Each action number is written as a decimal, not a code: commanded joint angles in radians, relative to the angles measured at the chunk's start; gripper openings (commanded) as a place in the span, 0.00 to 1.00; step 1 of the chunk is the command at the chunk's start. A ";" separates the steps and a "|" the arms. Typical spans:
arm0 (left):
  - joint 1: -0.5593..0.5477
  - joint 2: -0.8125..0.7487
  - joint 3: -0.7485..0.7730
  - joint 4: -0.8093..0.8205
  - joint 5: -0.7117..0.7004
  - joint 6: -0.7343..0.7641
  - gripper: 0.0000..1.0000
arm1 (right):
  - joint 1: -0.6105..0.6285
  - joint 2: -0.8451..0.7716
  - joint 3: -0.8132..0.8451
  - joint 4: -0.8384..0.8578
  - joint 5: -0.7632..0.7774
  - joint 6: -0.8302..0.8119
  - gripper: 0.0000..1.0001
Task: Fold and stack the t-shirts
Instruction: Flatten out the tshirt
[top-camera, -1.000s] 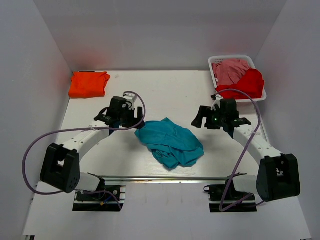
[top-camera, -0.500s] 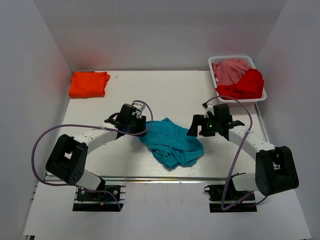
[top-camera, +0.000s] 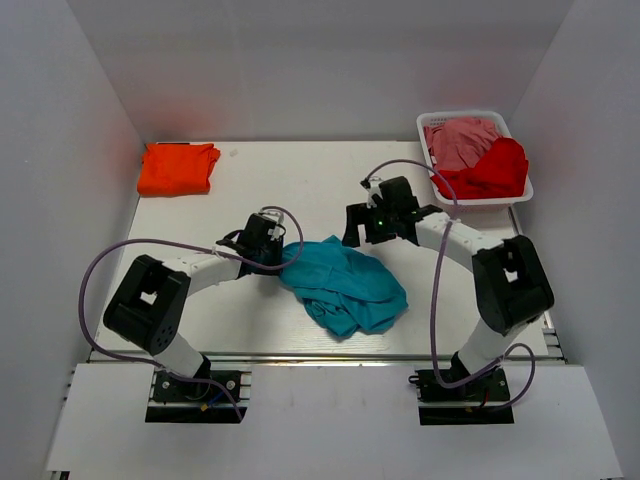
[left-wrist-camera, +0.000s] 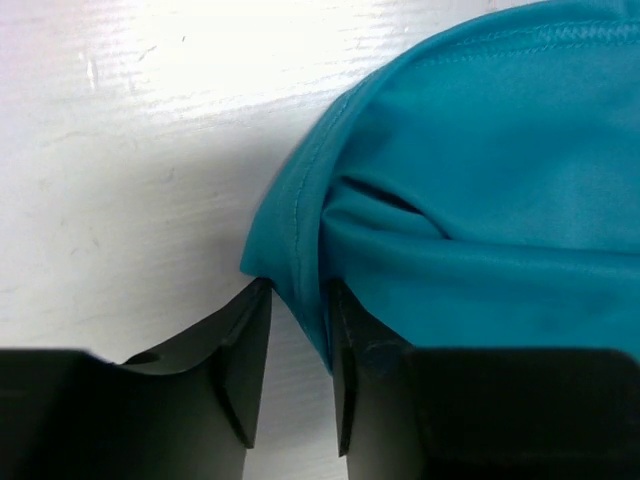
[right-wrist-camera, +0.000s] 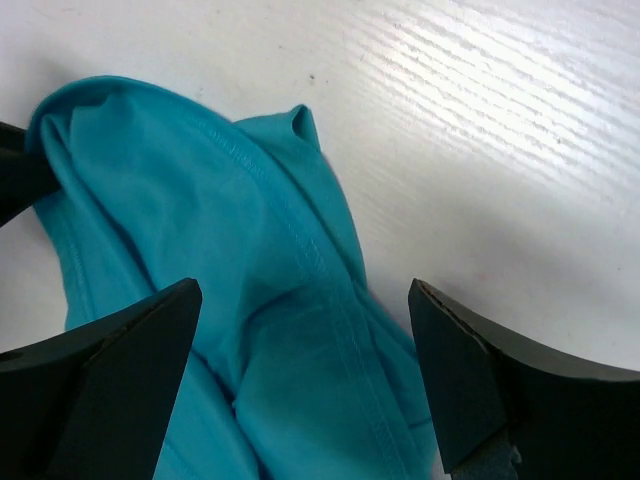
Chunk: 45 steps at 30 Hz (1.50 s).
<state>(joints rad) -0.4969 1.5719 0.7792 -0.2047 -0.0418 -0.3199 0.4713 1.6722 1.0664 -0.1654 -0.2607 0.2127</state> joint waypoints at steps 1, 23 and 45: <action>-0.003 0.002 -0.014 0.053 0.006 -0.019 0.39 | 0.041 0.063 0.097 -0.014 0.090 -0.029 0.89; -0.003 -0.127 -0.061 0.091 0.016 -0.010 0.00 | 0.205 0.360 0.248 0.027 0.239 0.057 0.01; -0.003 -0.372 0.259 0.016 -0.197 0.110 0.00 | 0.162 -0.133 0.345 0.253 0.900 -0.151 0.00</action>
<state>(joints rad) -0.5014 1.2720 0.9691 -0.1562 -0.1356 -0.2573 0.6563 1.6039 1.3716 0.0017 0.5156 0.1574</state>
